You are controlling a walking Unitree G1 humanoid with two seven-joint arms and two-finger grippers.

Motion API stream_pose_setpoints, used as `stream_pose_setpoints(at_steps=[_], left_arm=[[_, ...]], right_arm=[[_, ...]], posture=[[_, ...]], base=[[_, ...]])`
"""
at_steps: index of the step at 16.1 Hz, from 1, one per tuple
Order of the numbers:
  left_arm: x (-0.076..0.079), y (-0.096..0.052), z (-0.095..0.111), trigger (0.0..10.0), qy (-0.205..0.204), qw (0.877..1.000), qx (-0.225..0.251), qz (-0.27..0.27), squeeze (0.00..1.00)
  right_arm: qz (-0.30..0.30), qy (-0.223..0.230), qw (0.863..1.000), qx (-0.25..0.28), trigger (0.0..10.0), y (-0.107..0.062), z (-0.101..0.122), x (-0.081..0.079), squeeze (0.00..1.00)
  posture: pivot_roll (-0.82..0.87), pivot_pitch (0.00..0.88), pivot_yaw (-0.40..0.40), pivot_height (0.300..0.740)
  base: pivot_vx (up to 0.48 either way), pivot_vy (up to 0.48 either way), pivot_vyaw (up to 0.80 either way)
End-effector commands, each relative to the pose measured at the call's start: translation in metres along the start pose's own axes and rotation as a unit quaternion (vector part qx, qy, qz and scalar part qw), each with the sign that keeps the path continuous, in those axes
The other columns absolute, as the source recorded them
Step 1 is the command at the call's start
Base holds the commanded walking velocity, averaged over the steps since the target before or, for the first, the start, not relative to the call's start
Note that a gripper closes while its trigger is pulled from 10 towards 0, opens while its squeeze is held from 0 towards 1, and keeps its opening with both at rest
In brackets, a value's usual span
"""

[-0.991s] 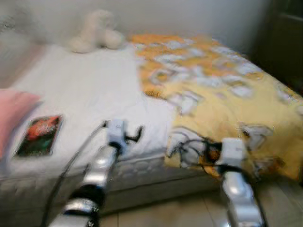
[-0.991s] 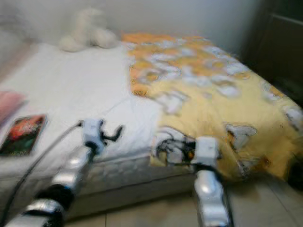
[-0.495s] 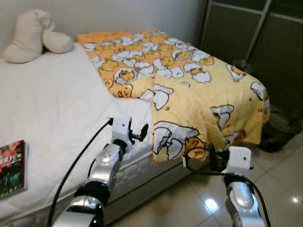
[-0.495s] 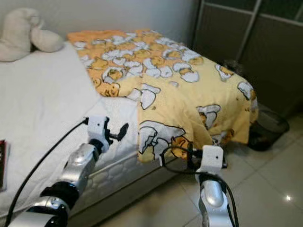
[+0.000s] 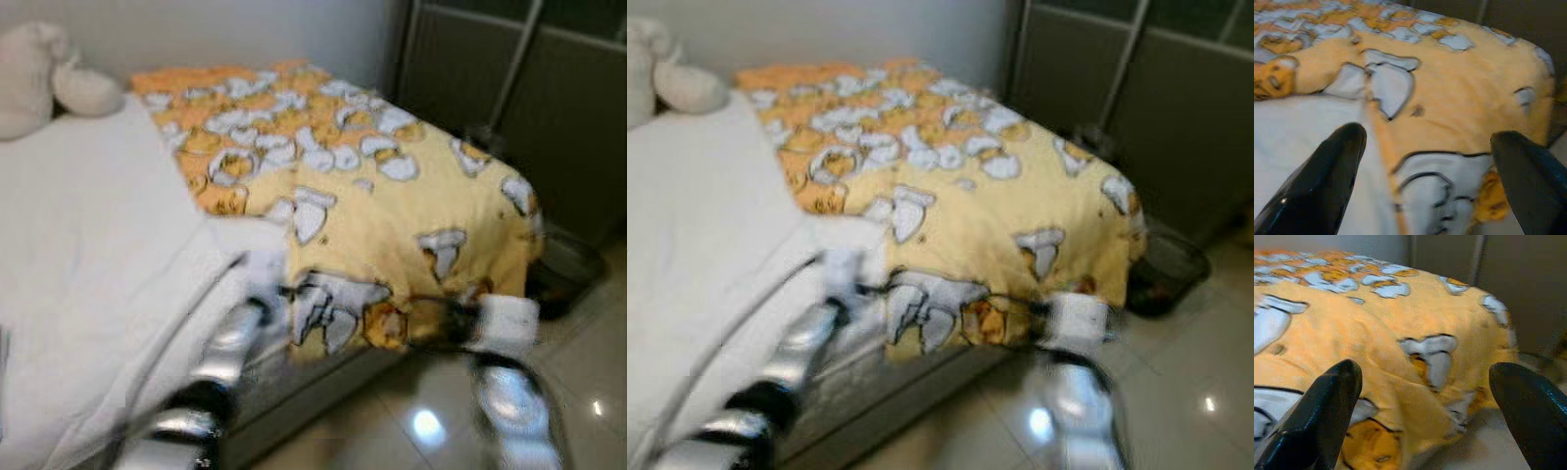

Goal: Clean up the room

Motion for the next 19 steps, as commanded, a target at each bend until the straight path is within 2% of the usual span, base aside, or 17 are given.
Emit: stream_pose_setpoints(at_steps=[1,4,5,6,7,9,11,12,13,14,16,17,18,19], left_arm=[[0.013,0.004,0.001,10.0,-0.004,1.0,0.001,-0.013,0.0],[0.012,0.002,-0.003,10.0,-0.006,1.0,-0.007,-0.007,0.0],[0.003,0.001,-0.014,10.0,0.022,0.999,-0.034,0.017,0.0],[-0.011,-0.001,-0.02,10.0,0.012,0.997,-0.051,0.048,0.0],[-0.015,-0.002,-0.023,10.0,0.011,0.996,-0.06,0.058,0.0],[-0.019,-0.001,-0.025,10.0,0.018,0.994,-0.069,0.081,0.0],[-0.011,0.007,-0.005,10.0,0.042,0.993,-0.029,0.104,0.0],[-0.011,0.008,-0.002,10.0,0.048,0.991,-0.023,0.12,0.0],[-0.011,0.005,-0.008,10.0,0.027,0.99,-0.027,0.133,0.0],[-0.009,0.004,-0.01,10.0,0.023,0.991,-0.027,0.133,0.0],[-0.009,-0.001,-0.015,10.0,0.059,0.988,-0.026,0.141,0.0],[-0.024,-0.01,-0.024,10.0,0.084,0.98,-0.04,0.176,0.0],[-0.042,-0.017,-0.023,10.0,0.1,0.969,-0.037,0.222,0.0],[-0.052,-0.02,-0.015,10.0,0.106,0.962,-0.02,0.249,0.0]], right_arm=[[-0.01,-0.015,1.0,0.0,10.0,-0.001,0.001,0.012,0.0],[-0.004,-0.018,1.0,0.001,10.0,-0.003,0.001,0.01,0.0],[0.003,-0.02,1.0,-0.001,10.0,-0.008,0.0,0.009,0.0],[0.012,-0.022,1.0,-0.005,10.0,-0.015,-0.002,0.009,0.0],[0.016,-0.025,1.0,-0.008,10.0,-0.02,-0.004,0.011,0.0],[0.026,-0.035,0.999,-0.033,10.0,-0.039,-0.018,0.019,0.0],[0.048,-0.06,0.995,-0.059,10.0,-0.075,-0.026,0.033,0.0],[0.053,-0.063,0.994,-0.068,10.0,-0.085,-0.026,0.035,0.0],[0.056,-0.074,0.993,-0.078,10.0,-0.1,-0.023,0.037,0.0],[0.06,-0.076,0.992,-0.079,10.0,-0.103,-0.022,0.036,0.0],[0.072,-0.077,0.99,-0.091,10.0,-0.114,-0.021,0.032,0.0],[0.084,-0.081,0.988,-0.1,10.0,-0.123,-0.019,0.031,0.0],[0.091,-0.086,0.986,-0.108,10.0,-0.13,-0.017,0.033,0.0],[0.094,-0.091,0.985,-0.116,10.0,-0.135,-0.016,0.035,0.0]], posture=[[0.02,0.0,0.042,0.74],[0.02,0.0,0.034,0.74],[0.01,0.0,0.014,0.74],[0.0,0.029,-0.007,0.74],[-0.01,0.039,-0.014,0.74],[-0.04,0.099,-0.049,0.74],[-0.13,0.232,-0.096,0.74],[-0.16,0.266,-0.117,0.74],[-0.19,0.31,-0.147,0.74],[-0.19,0.317,-0.152,0.74],[-0.2,0.353,-0.175,0.74],[-0.2,0.373,-0.191,0.74],[-0.21,0.388,-0.211,0.74],[-0.21,0.393,-0.219,0.74]], base=[[0.458,0.0,0.0],[0.475,0.0,0.0],[0.0,0.0,0.0],[0.0,0.0,0.0],[0.0,0.0,0.0],[0.0,0.0,0.0],[0.0,0.0,0.0],[0.0,0.0,0.0],[0.0,0.0,0.0],[0.0,0.0,0.0],[0.0,0.0,0.0],[0.0,0.0,0.0],[0.0,0.0,0.0],[0.0,0.0,0.0]])
Point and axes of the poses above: a point about 5 cm out from each wrist's last joint towards the gripper, its own y axis pointing out of the wrist towards the gripper, its own z axis along the axis of the wrist's last joint, x = y × z, the point moved 6 cm from there along y, pointing out of the wrist towards the gripper, and after that the axes turned 4 degrees about y, right-handed, at the moved point
